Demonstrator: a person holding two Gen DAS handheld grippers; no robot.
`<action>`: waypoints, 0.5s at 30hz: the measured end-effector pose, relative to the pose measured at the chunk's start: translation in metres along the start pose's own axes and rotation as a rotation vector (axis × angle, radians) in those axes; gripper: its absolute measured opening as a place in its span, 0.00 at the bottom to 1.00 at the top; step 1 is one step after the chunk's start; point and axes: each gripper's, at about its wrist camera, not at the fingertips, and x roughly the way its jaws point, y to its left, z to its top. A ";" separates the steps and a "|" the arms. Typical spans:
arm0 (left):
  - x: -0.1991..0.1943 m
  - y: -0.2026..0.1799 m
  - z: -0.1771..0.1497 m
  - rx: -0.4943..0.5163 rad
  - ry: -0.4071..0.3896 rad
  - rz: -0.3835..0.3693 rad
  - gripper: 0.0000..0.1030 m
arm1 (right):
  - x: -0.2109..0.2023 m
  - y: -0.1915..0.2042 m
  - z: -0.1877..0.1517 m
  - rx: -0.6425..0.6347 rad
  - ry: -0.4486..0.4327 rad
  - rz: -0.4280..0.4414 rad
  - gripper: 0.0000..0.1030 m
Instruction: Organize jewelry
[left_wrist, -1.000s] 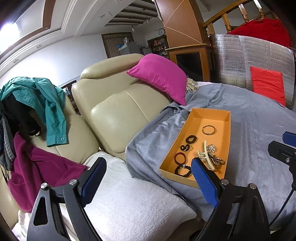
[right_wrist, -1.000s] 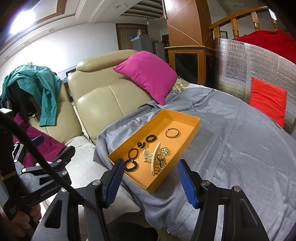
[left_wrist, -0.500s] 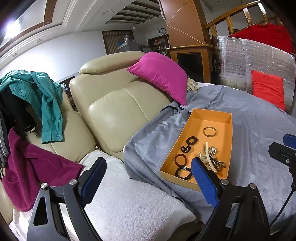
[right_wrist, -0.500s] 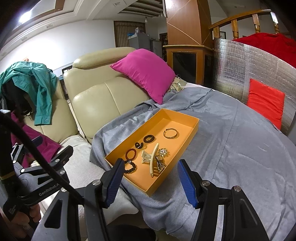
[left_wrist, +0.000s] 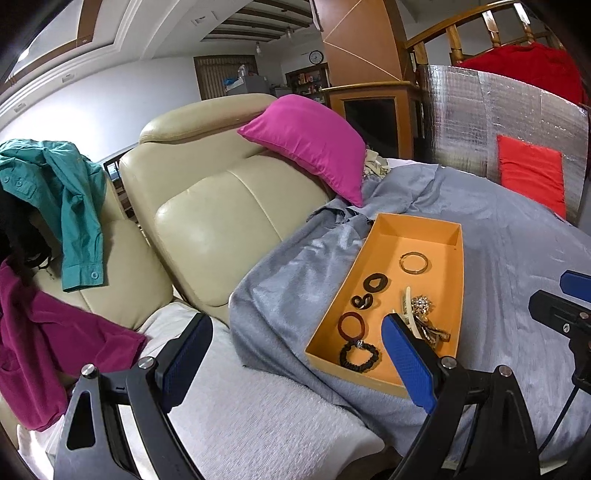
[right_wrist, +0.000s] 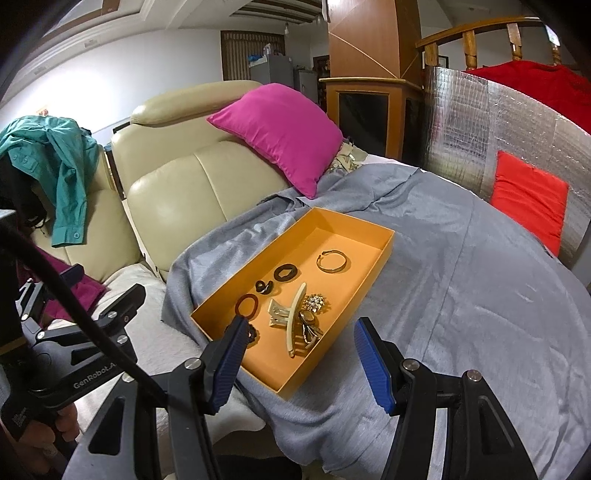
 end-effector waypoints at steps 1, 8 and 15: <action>0.003 -0.001 0.001 0.002 0.000 -0.001 0.90 | 0.003 -0.001 0.001 0.001 0.003 -0.002 0.61; 0.022 -0.010 0.008 0.011 0.010 -0.005 0.90 | 0.023 -0.005 0.008 -0.005 0.018 0.008 0.62; 0.036 -0.011 0.010 0.013 0.031 0.015 0.90 | 0.046 -0.011 0.009 -0.005 0.041 0.026 0.62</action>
